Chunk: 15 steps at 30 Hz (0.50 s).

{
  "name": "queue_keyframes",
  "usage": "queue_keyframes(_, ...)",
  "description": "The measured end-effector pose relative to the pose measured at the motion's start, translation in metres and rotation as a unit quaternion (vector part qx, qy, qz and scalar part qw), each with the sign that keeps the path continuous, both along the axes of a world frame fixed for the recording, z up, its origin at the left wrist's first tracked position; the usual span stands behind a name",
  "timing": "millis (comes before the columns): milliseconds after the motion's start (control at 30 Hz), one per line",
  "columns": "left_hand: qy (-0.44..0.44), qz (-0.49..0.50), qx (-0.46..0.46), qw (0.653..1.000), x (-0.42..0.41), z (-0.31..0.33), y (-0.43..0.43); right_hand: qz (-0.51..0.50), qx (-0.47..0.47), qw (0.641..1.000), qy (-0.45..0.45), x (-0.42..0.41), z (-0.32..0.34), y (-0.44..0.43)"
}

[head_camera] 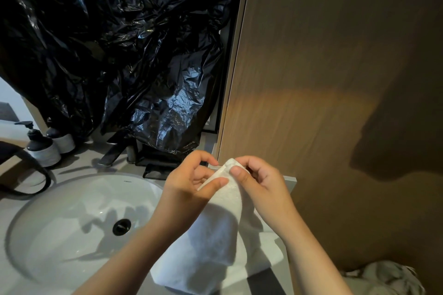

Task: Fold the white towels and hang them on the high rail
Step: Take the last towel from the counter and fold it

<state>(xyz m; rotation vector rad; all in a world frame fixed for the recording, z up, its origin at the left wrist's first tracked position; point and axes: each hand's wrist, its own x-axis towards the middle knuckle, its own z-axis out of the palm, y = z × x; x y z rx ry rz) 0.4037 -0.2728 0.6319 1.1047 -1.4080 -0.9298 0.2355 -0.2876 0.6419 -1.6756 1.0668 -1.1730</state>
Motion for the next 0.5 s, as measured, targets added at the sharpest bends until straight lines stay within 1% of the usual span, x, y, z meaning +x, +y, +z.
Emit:
queue_keyframes(100, -0.031, 0.006, -0.022, 0.999, -0.002, -0.002, 0.004, -0.001, -0.003, 1.000, 0.021, -0.001, 0.000, 0.003)
queue_keyframes(200, -0.032, 0.003, -0.028, 0.999, -0.002, -0.002, 0.006, -0.009, -0.020, 0.999, 0.039, -0.001, 0.000, 0.005)
queue_keyframes(300, -0.036, -0.008, -0.030, 0.999, -0.001, -0.001, 0.008, -0.041, -0.043, 0.998, 0.031, 0.000, -0.001, 0.007)
queue_keyframes(433, -0.136, -0.024, -0.082, 0.987, 0.009, -0.009, 0.014, -0.109, -0.078, 0.991, 0.009, 0.001, 0.000, 0.009)
queue_keyframes(500, -0.154, -0.040, -0.080, 0.984, 0.013, -0.015, 0.016, -0.141, -0.097, 0.985, 0.004, -0.001, 0.001, 0.008)
